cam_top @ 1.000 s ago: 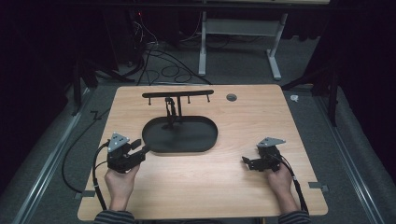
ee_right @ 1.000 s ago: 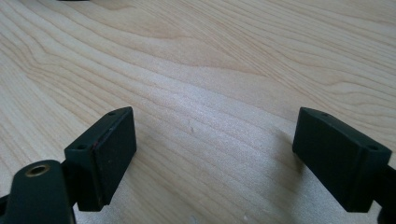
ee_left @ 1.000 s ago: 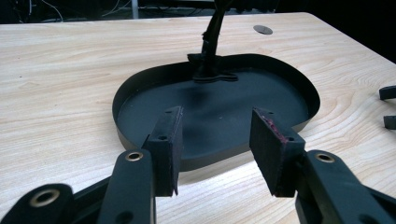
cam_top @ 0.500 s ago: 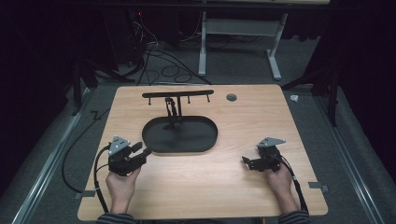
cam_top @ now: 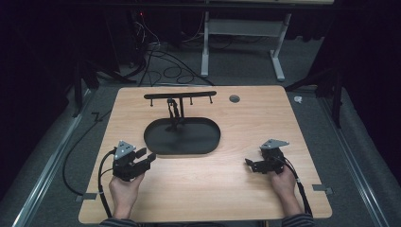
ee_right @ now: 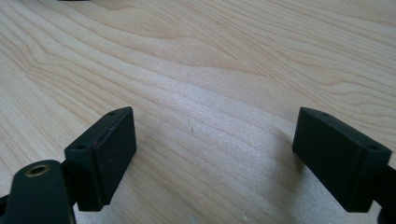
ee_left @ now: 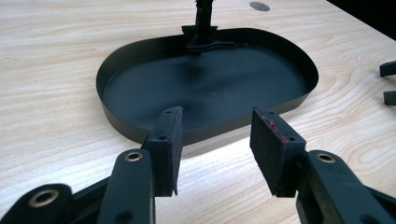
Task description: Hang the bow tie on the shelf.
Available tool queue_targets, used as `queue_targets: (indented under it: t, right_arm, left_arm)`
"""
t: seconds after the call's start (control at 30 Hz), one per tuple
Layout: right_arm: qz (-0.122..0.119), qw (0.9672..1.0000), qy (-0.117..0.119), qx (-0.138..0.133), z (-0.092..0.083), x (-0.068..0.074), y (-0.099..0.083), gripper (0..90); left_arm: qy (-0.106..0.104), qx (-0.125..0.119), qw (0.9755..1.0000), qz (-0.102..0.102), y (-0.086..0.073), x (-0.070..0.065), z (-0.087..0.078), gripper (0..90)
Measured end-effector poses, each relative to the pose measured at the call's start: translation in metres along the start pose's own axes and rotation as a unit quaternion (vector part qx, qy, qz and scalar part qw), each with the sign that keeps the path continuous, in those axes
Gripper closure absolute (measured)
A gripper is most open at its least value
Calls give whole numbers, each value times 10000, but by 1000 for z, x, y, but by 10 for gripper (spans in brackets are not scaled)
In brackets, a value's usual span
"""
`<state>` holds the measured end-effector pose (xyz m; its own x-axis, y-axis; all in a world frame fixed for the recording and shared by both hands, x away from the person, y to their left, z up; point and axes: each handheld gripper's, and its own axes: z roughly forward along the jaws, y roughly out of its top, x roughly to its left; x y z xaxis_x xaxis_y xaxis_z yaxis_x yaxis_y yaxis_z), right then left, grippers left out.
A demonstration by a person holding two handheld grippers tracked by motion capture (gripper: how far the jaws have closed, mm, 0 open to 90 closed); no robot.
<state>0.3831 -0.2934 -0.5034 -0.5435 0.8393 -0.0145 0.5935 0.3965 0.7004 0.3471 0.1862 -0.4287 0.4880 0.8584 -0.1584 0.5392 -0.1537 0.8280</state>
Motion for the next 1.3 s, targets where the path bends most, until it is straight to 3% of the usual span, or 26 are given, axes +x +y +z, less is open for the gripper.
queue_targets:
  t: [0.47,0.73,0.93,1.3]
  right_arm:
    - [0,10000,5,8,0,0,0,143]
    - [0,10000,0,0,0,0,0,143]
    - [0,10000,0,0,0,0,0,143]
    - [-3,10000,-1,1,0,0,0,143]
  left_arm:
    - [-48,117,9999,-24,-6,-3,9,539]
    - [-106,243,9996,-98,-12,-5,18,538]
    - [-136,422,9990,-41,-17,-9,30,537]
    - [-155,512,9985,-126,-23,-11,39,535]
